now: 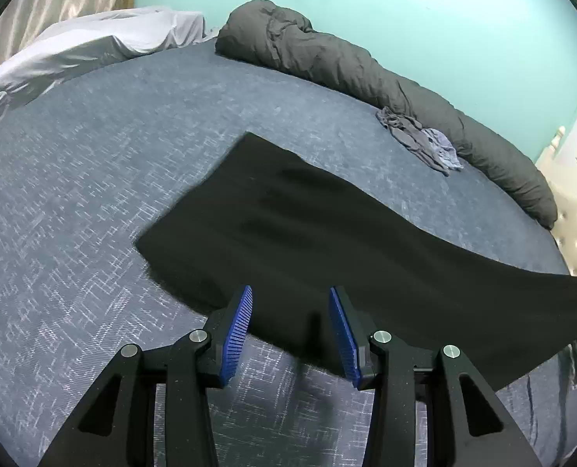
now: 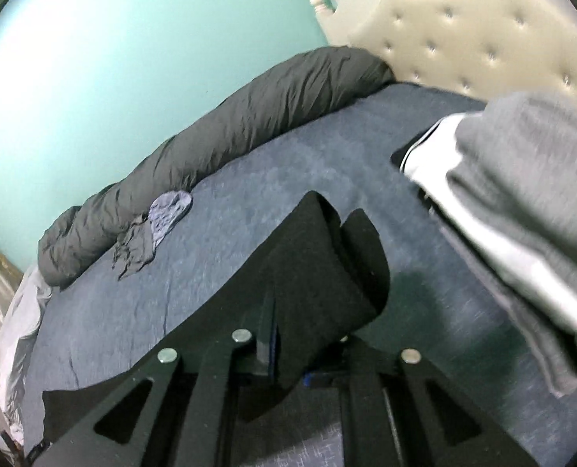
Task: Fold clothes
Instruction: 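Grasp the hoodie end with the right tool and lift it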
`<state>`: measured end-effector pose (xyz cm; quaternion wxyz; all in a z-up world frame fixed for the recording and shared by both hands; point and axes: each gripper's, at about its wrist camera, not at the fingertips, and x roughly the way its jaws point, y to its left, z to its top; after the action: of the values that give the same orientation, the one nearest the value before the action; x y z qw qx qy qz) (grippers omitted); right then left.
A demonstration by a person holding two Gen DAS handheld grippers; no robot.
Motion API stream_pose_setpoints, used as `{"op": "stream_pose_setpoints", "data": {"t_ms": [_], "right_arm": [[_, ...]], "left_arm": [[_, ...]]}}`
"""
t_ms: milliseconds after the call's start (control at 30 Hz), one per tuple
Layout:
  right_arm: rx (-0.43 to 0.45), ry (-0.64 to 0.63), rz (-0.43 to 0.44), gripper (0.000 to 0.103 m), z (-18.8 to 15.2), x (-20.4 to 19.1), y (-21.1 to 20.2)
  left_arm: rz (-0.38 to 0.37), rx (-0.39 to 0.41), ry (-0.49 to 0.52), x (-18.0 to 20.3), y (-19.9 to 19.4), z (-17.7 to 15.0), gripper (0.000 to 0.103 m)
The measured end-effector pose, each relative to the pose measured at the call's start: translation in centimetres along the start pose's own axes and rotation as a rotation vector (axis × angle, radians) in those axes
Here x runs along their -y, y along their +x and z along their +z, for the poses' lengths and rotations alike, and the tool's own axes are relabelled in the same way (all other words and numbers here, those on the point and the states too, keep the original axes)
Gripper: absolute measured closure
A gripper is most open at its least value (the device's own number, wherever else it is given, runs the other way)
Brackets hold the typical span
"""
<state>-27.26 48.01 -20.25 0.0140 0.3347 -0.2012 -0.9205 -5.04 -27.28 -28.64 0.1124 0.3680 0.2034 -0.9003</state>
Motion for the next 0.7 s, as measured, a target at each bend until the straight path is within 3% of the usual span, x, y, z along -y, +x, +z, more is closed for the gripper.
{"op": "stream_pose_setpoints", "data": {"t_ms": [467,700], "right_arm": [[0.061,-0.089,-0.141,0.095,6.2,-1.0,-4.6],[0.005,-0.226,-0.108,0.095,4.7,-7.5,-3.1]], "left_arm": [[0.015,-0.001,-0.002,-0.5,0.1,0.1,0.058],[0.03,-0.004,0.014,-0.6,0.3,0.1,0.054]]}}
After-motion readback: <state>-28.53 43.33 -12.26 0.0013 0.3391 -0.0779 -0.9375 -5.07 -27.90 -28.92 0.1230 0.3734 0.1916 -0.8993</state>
